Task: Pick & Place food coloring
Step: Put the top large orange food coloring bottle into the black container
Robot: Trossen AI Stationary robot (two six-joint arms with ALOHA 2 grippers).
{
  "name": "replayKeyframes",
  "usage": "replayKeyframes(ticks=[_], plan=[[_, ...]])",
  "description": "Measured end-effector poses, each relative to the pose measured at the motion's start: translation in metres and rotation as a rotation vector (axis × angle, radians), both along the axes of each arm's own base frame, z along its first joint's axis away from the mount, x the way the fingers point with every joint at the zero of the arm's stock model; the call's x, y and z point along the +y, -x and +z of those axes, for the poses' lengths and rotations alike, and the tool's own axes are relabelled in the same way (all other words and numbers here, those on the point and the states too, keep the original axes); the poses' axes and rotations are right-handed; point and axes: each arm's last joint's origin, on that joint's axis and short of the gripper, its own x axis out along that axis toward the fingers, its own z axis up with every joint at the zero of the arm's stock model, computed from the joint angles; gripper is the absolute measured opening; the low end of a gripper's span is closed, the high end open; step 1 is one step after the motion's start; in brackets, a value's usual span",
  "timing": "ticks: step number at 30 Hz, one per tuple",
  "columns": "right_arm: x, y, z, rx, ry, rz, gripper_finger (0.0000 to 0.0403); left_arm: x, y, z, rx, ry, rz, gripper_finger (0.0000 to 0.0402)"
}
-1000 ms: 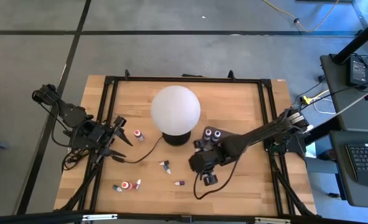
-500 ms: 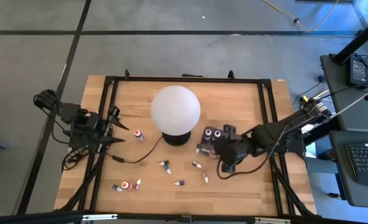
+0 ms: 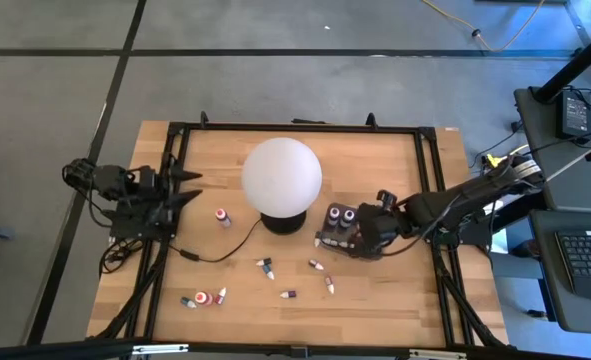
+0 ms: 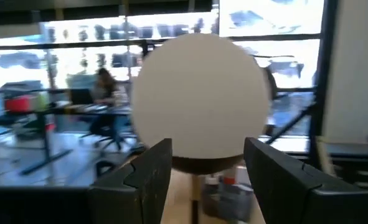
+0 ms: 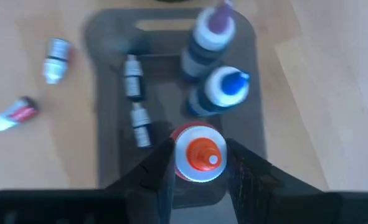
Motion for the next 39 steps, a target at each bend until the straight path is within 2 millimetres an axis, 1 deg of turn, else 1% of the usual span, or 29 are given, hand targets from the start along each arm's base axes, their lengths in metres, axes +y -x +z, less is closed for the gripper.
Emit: replayKeyframes(ticks=[3,9,14,19,28,39], plan=[[-0.009,0.001,-0.012,0.023,0.009,-0.037,0.0120,0.001,0.000,0.000,0.000,0.007,0.033,0.0196],[-0.021,-0.001,-0.026,0.001,0.020,-0.085,0.0124,0.000,0.000,0.001,-0.006,0.005,0.002,0.0196],[-0.025,-0.002,-0.031,-0.012,0.016,-0.106,0.0126,0.000,0.000,0.001,-0.006,0.005,0.002,0.0196],[-0.026,-0.003,-0.039,-0.036,0.010,-0.104,0.0126,0.000,0.000,0.001,-0.007,0.010,0.001,0.0196],[-0.026,-0.003,-0.040,-0.039,0.024,-0.086,0.0129,0.000,0.000,0.000,-0.007,0.010,0.002,0.0196],[-0.026,-0.004,-0.039,-0.048,0.023,-0.089,0.0157,0.000,0.000,0.000,-0.006,0.010,0.003,0.0196]])
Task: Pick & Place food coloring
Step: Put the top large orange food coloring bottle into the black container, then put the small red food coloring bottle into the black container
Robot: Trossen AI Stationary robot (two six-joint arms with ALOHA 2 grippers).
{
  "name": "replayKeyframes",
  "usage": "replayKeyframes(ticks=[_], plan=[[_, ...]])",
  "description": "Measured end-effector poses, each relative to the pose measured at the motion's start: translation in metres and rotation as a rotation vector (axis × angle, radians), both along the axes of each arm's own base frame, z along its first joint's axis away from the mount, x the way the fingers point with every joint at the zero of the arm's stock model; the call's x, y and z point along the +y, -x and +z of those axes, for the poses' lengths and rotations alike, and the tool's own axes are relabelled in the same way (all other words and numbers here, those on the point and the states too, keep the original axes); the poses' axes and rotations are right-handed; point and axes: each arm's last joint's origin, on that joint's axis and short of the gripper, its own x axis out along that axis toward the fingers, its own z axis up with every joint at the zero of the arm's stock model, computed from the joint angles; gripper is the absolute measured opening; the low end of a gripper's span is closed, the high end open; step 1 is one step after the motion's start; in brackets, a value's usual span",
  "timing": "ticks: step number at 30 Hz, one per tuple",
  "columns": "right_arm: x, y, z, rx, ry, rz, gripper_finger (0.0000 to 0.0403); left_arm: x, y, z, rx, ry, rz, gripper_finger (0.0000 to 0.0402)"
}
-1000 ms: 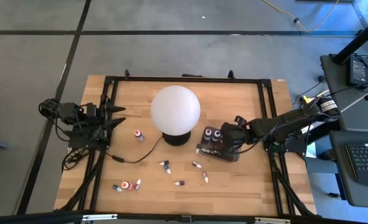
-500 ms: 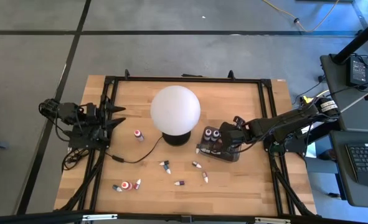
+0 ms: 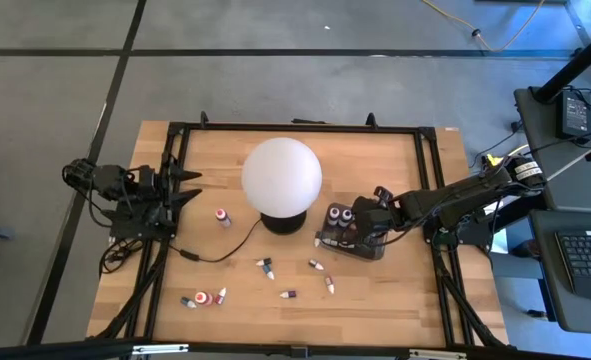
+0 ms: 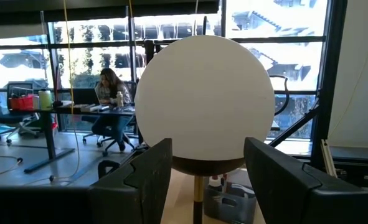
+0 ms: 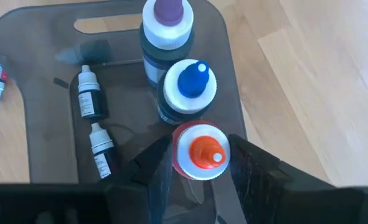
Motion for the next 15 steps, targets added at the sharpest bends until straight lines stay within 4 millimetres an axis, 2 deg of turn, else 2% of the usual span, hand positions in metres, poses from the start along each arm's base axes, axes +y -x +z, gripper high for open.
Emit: replayKeyframes(ticks=[9,15], plan=[[0.000,0.000,0.002,0.005,0.001,0.003,0.0230,0.000,0.000,0.000,0.000,0.000,0.000,0.0196],[0.002,-0.006,0.028,0.011,0.007,0.050,0.0268,0.000,0.000,0.000,0.000,0.000,0.000,0.0196]])
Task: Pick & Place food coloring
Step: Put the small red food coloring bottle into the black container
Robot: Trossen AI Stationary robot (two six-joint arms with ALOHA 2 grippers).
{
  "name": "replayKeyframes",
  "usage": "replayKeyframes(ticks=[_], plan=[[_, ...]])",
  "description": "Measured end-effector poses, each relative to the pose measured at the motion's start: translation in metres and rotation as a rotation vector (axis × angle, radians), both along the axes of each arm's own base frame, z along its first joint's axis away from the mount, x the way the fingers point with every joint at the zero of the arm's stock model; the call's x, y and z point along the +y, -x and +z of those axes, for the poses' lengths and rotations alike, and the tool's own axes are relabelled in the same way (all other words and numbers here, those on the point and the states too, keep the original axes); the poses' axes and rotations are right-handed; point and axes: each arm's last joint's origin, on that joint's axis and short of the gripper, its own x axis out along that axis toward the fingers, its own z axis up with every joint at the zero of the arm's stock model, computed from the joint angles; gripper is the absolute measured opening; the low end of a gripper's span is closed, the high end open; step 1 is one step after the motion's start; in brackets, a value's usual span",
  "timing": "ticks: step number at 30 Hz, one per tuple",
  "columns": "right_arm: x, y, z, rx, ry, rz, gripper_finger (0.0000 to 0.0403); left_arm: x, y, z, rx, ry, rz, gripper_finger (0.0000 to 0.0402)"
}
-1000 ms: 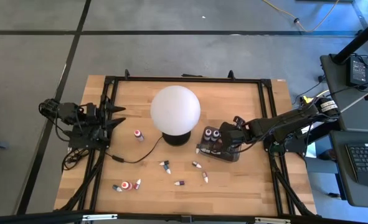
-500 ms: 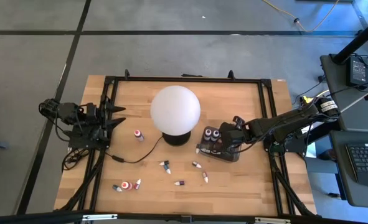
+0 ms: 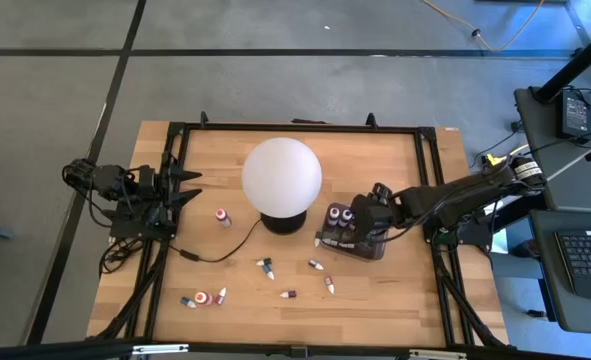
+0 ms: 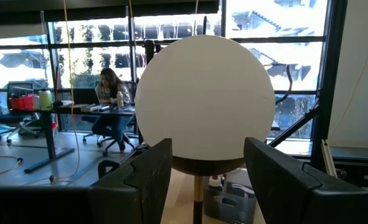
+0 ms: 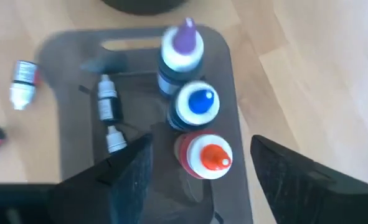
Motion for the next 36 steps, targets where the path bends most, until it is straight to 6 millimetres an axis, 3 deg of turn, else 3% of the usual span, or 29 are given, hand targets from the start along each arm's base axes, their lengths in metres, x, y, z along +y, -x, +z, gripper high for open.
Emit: replayKeyframes(ticks=[6,11,14,20,24,30,36], plan=[[0.013,-0.015,0.036,-0.128,-0.114,0.117,0.0272,0.000,0.000,0.000,0.000,0.000,0.000,0.0196],[0.049,-0.027,0.040,-0.277,-0.090,0.371,0.0272,0.000,0.000,0.000,0.000,0.000,-0.002,0.0196],[0.069,-0.032,0.029,-0.275,-0.118,0.399,0.0272,0.000,0.000,0.000,-0.001,0.006,-0.003,0.0196],[0.086,-0.046,-0.001,-0.210,-0.426,0.050,0.0270,0.000,0.000,0.000,-0.004,0.018,-0.006,0.0196],[0.094,-0.055,-0.028,-0.091,-0.559,-0.049,0.0270,0.000,0.000,0.000,-0.007,0.020,-0.005,0.0196],[0.104,-0.069,-0.064,0.003,-0.619,-0.074,0.0269,0.000,0.000,0.000,-0.007,0.020,-0.005,0.0196],[0.107,-0.074,-0.077,0.013,-0.624,-0.098,0.0269,0.000,0.000,0.000,-0.007,0.020,-0.005,0.0196]])
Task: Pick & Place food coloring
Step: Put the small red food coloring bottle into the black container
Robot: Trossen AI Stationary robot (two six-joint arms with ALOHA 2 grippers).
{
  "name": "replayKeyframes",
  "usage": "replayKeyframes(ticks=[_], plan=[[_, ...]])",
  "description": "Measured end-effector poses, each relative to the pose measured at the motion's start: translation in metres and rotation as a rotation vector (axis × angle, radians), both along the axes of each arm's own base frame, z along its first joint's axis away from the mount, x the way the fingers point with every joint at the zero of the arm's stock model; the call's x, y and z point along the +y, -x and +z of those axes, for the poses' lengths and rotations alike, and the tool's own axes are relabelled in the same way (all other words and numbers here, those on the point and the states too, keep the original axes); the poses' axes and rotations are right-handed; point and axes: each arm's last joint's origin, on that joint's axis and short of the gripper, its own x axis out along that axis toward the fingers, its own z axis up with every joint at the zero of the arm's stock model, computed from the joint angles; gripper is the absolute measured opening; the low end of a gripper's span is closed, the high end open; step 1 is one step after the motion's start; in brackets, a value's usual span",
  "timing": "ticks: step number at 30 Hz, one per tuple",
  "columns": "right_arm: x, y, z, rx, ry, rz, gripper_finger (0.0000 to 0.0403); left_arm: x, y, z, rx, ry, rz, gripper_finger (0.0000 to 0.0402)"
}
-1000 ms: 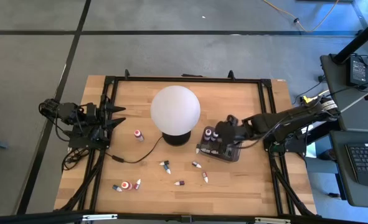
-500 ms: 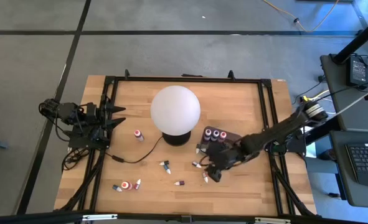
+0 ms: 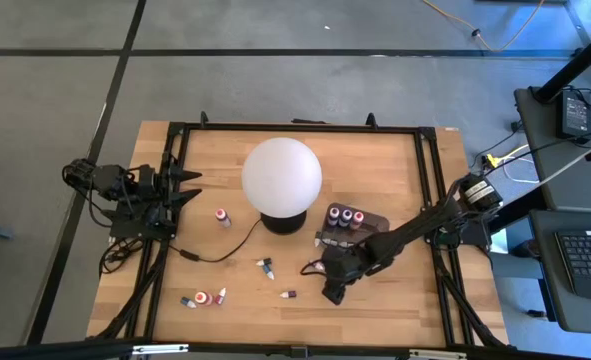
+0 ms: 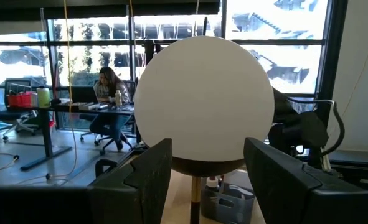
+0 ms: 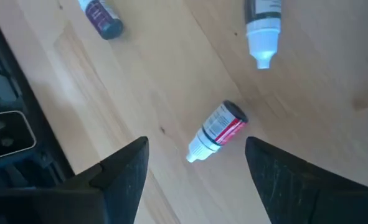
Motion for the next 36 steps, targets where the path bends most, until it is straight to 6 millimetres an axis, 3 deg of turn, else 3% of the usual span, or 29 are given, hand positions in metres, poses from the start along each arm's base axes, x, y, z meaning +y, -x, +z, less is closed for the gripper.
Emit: replayKeyframes(ticks=[14,23,36], plan=[[-0.003,0.001,-0.002,-0.013,0.091,-0.042,0.0269,0.000,0.000,0.000,0.000,0.000,0.001,0.0196],[0.000,-0.005,-0.023,0.035,0.085,-0.016,0.0269,0.000,0.000,0.000,0.001,-0.001,0.001,0.0196],[0.001,-0.006,-0.023,0.003,0.082,0.023,0.0269,0.000,0.000,0.000,0.001,-0.001,0.001,0.0196]])
